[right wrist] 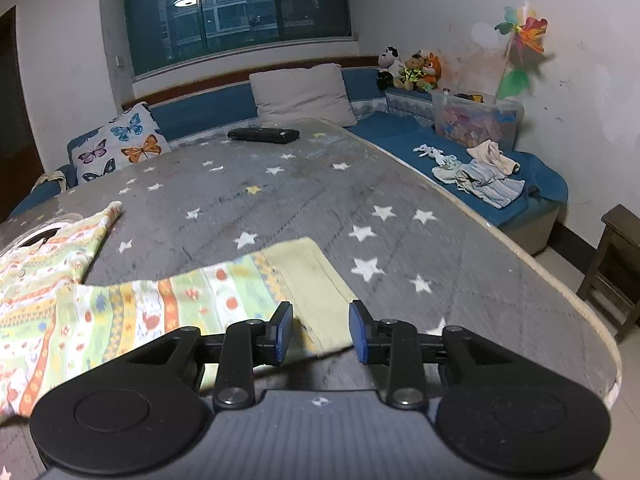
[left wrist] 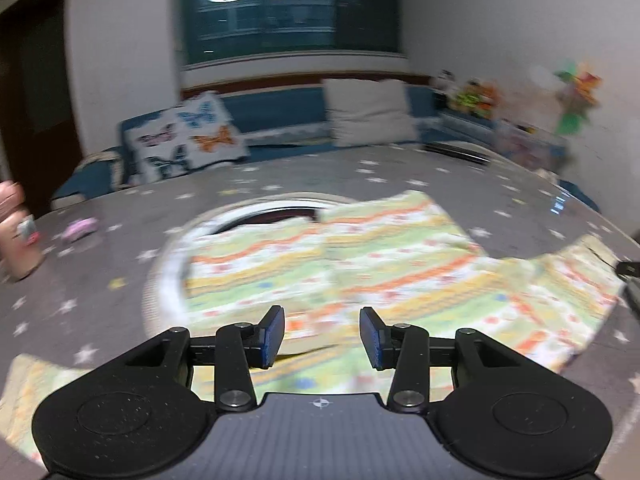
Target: Fold clothes
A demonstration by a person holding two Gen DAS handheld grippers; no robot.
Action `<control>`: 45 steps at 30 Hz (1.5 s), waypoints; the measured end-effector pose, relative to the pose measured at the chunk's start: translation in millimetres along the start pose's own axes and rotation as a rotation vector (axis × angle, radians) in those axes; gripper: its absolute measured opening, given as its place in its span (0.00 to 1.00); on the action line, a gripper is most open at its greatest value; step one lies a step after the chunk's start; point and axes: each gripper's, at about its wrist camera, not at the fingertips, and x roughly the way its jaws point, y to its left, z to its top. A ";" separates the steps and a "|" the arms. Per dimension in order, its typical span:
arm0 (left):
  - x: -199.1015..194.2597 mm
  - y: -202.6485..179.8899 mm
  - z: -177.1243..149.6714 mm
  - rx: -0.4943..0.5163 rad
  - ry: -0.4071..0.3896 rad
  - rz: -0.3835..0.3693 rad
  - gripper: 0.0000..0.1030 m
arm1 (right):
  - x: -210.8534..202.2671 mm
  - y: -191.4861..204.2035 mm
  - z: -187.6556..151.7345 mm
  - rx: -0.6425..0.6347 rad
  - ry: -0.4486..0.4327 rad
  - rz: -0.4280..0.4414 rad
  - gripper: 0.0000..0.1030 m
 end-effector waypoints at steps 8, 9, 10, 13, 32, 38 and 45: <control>7.5 -48.7 7.8 0.081 0.008 -0.103 0.47 | -0.4 6.2 -1.3 -0.039 -0.028 -0.045 0.33; 7.7 -51.5 8.8 0.085 0.009 -0.109 0.47 | 0.6 5.7 -1.4 -0.035 -0.027 -0.047 0.33; 8.4 -54.2 10.1 0.089 0.010 -0.116 0.48 | 1.6 5.1 -1.6 -0.031 -0.025 -0.049 0.37; 11.3 -63.0 12.7 0.100 0.012 -0.135 0.49 | 4.8 3.2 -2.0 -0.018 -0.020 -0.054 0.39; 43.8 -120.4 -16.4 0.227 0.120 -0.236 0.49 | -30.9 -3.2 32.4 0.094 -0.126 0.092 0.07; 41.8 -128.6 -23.8 0.267 0.102 -0.237 0.49 | -33.4 10.7 47.7 0.061 -0.150 0.110 0.07; 28.2 -104.8 -12.1 0.185 0.055 -0.224 0.56 | -53.2 38.3 64.7 0.010 -0.184 0.169 0.07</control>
